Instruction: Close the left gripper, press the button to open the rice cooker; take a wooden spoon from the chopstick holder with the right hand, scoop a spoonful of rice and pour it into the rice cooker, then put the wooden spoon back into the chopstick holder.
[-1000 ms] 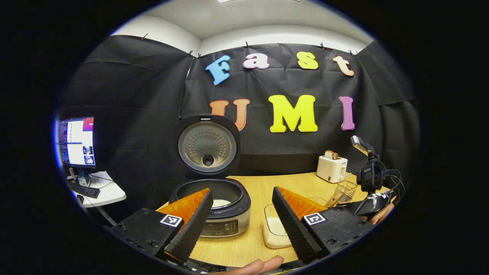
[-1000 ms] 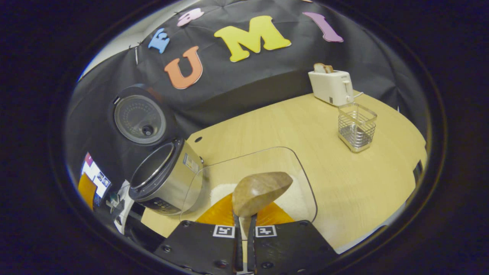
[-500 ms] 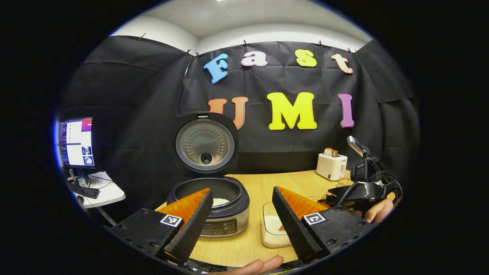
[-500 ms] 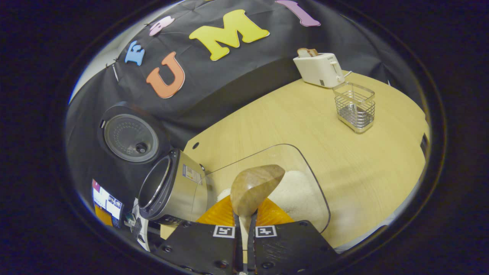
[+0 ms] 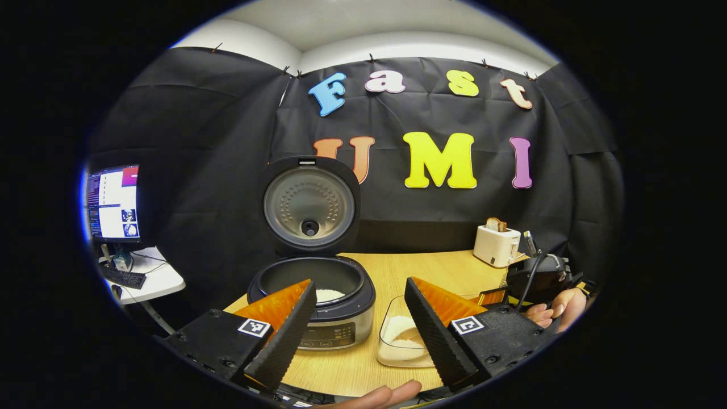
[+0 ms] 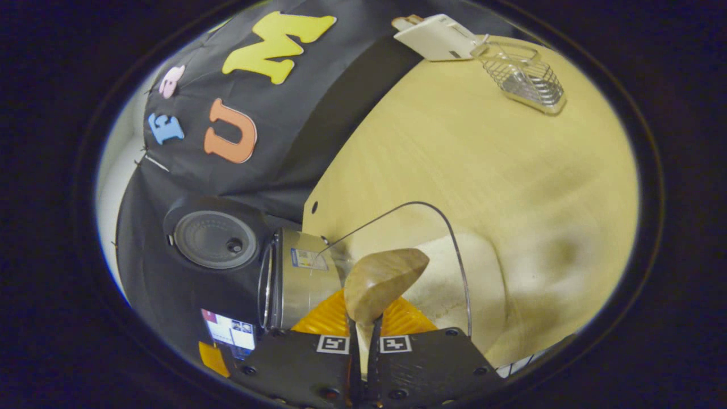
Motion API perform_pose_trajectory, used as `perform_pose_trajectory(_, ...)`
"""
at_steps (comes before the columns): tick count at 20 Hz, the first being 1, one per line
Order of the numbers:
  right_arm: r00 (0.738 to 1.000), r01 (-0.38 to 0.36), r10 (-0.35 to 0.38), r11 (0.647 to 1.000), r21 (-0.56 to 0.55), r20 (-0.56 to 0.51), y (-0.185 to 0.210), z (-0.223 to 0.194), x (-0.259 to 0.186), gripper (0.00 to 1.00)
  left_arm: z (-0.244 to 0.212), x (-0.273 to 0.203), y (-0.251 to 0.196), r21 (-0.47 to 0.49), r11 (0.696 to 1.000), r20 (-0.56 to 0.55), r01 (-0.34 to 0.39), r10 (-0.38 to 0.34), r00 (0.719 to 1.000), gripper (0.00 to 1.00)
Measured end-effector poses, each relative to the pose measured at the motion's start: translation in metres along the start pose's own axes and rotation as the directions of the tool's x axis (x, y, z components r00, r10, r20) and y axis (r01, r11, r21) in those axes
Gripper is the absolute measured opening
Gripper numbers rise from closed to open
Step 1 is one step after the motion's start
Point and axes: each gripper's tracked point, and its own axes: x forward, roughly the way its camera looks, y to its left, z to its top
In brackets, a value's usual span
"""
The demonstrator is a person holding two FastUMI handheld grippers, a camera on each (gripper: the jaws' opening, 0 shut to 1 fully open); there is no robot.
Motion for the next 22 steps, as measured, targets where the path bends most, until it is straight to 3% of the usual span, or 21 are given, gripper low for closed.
perform_pose_trajectory(6, 0.993, -0.116, 0.119, 0.984, 0.135, -0.013, 0.011, 0.002, -0.003, 0.05, 0.002, -0.001, -0.003, 0.007, 1.000, 0.012, 0.005, -0.005, 1.000, 0.99)
perform_pose_trajectory(14, 0.965, -0.256, 0.258, 0.912, 0.322, 0.038, 0.018, 0.021, -0.029, 0.05, 0.002, -0.002, 0.001, 0.009, 1.000, 0.010, -0.009, 0.009, 1.000, 0.96)
perform_pose_trajectory(15, 0.961, -0.272, 0.272, 0.899, 0.342, 0.049, 0.016, 0.025, -0.033, 0.05, 0.003, -0.002, 0.002, 0.009, 1.000, 0.011, -0.010, 0.010, 1.000, 0.99)
perform_pose_trajectory(18, 0.951, -0.306, 0.297, 0.875, 0.376, 0.082, 0.012, 0.038, -0.046, 0.05, 0.001, -0.001, 0.004, 0.015, 1.000, 0.009, -0.017, 0.017, 1.000, 0.99)
perform_pose_trajectory(22, 0.946, -0.325, 0.307, 0.872, 0.366, 0.108, 0.022, 0.052, -0.060, 0.05, -0.002, -0.002, 0.015, 0.009, 0.999, 0.004, -0.037, 0.037, 0.999, 1.00)
